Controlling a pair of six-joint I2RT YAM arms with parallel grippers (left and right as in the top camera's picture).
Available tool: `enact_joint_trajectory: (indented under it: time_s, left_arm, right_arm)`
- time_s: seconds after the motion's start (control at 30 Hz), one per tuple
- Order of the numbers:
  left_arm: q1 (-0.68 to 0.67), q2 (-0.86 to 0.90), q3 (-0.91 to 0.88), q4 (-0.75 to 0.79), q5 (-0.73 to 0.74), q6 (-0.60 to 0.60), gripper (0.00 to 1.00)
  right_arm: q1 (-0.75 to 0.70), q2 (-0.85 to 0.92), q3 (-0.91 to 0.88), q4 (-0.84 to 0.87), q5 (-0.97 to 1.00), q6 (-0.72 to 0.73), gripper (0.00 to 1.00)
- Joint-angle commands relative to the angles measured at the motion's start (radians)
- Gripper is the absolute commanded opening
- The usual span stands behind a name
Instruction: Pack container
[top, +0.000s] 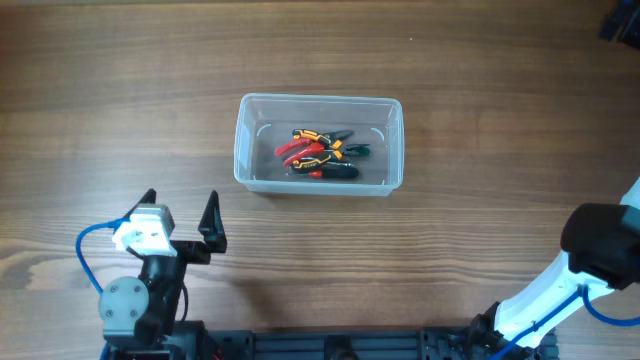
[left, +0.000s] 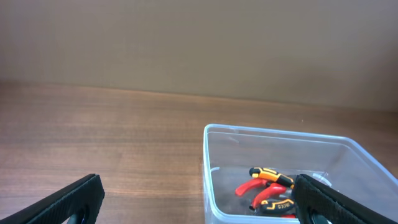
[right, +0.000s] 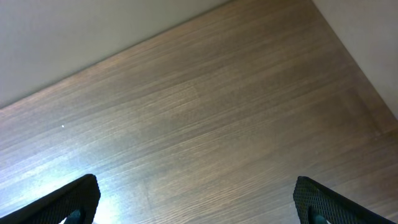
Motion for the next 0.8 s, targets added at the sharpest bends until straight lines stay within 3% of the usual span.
enact_joint_trajectory:
  time_s: [0.0,0.4,0.53,0.67,0.77]
  left_arm:
    - [0.006,-0.084,-0.077,0.010,0.024,-0.021,1.00]
    - [0.010,-0.087,-0.249,0.113,-0.003,-0.061,1.00]
    - [0.085,-0.087,-0.257,0.122,-0.031,-0.060,1.00]
    - [0.103,-0.087,-0.257,0.122,-0.039,0.064,1.00]
    - [0.103,-0.087,-0.257,0.122,-0.034,0.074,1.00]
  right_arm:
    - [0.006,-0.003,0.000,0.003,-0.002,0.009,1.00]
    - [0.006,-0.003,0.000,0.003,-0.002,0.009,1.00]
    - [0.006,-0.003,0.000,0.003,-0.002,0.009,1.00]
    - [0.006,-0.003,0.000,0.003,-0.002,0.009,1.00]
    - [0.006,-0.003,0.000,0.003,-0.002,0.009,1.00]
